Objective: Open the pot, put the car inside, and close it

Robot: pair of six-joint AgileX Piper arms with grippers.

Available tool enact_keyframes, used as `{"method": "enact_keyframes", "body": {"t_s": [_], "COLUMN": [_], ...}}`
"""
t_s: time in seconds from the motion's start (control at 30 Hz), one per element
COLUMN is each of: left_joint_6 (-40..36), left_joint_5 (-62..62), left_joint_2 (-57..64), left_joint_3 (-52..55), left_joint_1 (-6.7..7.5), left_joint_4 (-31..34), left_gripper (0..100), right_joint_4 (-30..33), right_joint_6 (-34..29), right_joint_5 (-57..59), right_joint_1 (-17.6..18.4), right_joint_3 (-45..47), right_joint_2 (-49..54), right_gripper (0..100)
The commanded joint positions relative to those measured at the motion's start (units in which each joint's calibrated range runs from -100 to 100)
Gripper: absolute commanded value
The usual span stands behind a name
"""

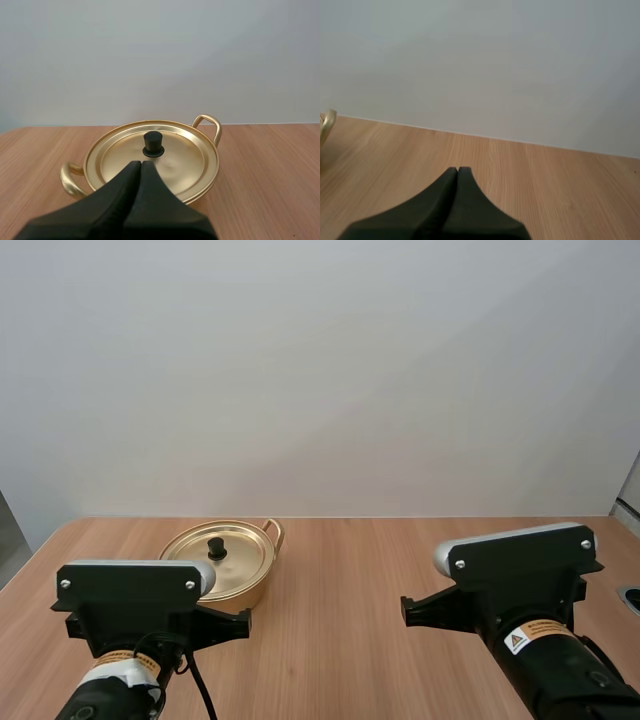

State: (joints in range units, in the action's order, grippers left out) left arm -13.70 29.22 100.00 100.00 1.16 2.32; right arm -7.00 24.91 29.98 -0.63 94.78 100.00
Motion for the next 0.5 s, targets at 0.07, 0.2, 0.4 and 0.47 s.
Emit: {"method": "enact_keyframes", "body": {"t_s": [0.07,0.2,0.4,0.47], "left_joint_6": [-0.03,-0.03,-0.03,-0.03], "left_joint_5": [0.09,0.09,0.09,0.09], "left_joint_2": [0.00,0.00,0.00,0.00], "left_joint_3": [0.00,0.00,0.00,0.00], "left_joint_1": [-0.03,-0.03,-0.03,-0.03], "left_joint_4": [0.05,0.05,0.05,0.05], "left_gripper": [0,0,0,0], "right_joint_4": [3.62,3.75,4.16,4.16], "right_joint_6": [-5.22,-5.66,-7.17,-7.17], "right_joint_5": [-0.01,0.50,1.46,1.46], "right_joint_1": [0.01,0.01,0.01,0.01], "right_joint_3": [3.29,5.22,5.22,5.22], "right_joint_2": [0.00,0.00,0.00,0.00], "right_gripper": [0,0,0,0]}}
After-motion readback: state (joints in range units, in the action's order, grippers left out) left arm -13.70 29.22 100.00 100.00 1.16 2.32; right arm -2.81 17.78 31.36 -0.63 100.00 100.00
